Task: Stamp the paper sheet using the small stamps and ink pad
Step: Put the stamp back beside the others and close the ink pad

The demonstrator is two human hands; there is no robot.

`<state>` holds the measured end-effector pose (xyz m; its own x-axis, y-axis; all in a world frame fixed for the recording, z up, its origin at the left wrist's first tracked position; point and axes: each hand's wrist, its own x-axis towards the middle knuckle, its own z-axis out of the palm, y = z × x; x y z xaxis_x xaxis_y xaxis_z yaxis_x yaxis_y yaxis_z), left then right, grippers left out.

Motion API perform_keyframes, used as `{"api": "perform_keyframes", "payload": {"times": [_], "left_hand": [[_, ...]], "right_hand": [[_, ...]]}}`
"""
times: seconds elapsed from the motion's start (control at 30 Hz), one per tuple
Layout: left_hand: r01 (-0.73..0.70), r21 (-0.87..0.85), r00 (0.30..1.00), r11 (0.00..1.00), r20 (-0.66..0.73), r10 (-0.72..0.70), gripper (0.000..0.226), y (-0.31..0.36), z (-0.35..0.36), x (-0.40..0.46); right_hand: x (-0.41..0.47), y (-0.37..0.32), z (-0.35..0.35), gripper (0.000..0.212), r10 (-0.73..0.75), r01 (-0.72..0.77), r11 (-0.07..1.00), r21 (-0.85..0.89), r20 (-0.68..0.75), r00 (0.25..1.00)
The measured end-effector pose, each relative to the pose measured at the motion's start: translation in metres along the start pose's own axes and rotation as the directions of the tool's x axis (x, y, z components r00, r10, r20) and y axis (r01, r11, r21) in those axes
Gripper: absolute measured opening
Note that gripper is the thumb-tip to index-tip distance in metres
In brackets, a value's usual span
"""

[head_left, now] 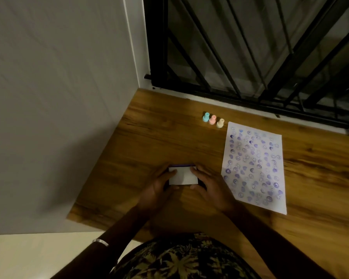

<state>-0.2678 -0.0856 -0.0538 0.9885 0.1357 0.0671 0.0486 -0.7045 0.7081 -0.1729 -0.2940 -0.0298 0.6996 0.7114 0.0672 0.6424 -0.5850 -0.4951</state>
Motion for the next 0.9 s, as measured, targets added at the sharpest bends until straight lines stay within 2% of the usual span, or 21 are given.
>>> {"api": "perform_keyframes", "payload": {"times": [0.13, 0.27, 0.4, 0.57, 0.9], "left_hand": [[-0.004, -0.027, 1.000, 1.000, -0.025, 0.003, 0.061, 0.005, -0.002, 0.000], [0.113, -0.109, 0.994, 0.988, 0.003, -0.113, 0.074, 0.007, -0.004, -0.002], [0.161, -0.177, 0.987, 0.971, 0.007, -0.162, 0.068, 0.015, -0.004, -0.008], [0.194, -0.188, 0.977, 0.963, -0.051, -0.207, 0.067, 0.022, -0.003, -0.010], [0.183, -0.174, 0.983, 0.968, 0.001, -0.185, 0.064, 0.029, -0.010, -0.011]], "right_hand": [[-0.002, 0.002, 0.001, 0.066, 0.077, -0.079, 0.988, 0.130, 0.019, 0.997], [0.002, 0.004, -0.002, 0.078, 0.125, -0.137, 0.965, 0.223, 0.067, 0.990], [0.003, 0.007, -0.004, 0.079, 0.193, -0.209, 0.940, 0.270, 0.083, 0.978], [0.002, 0.005, -0.004, 0.075, 0.179, -0.190, 0.934, 0.303, 0.065, 0.982], [0.000, 0.008, -0.005, 0.064, 0.141, -0.158, 0.928, 0.336, 0.075, 0.987]]}}
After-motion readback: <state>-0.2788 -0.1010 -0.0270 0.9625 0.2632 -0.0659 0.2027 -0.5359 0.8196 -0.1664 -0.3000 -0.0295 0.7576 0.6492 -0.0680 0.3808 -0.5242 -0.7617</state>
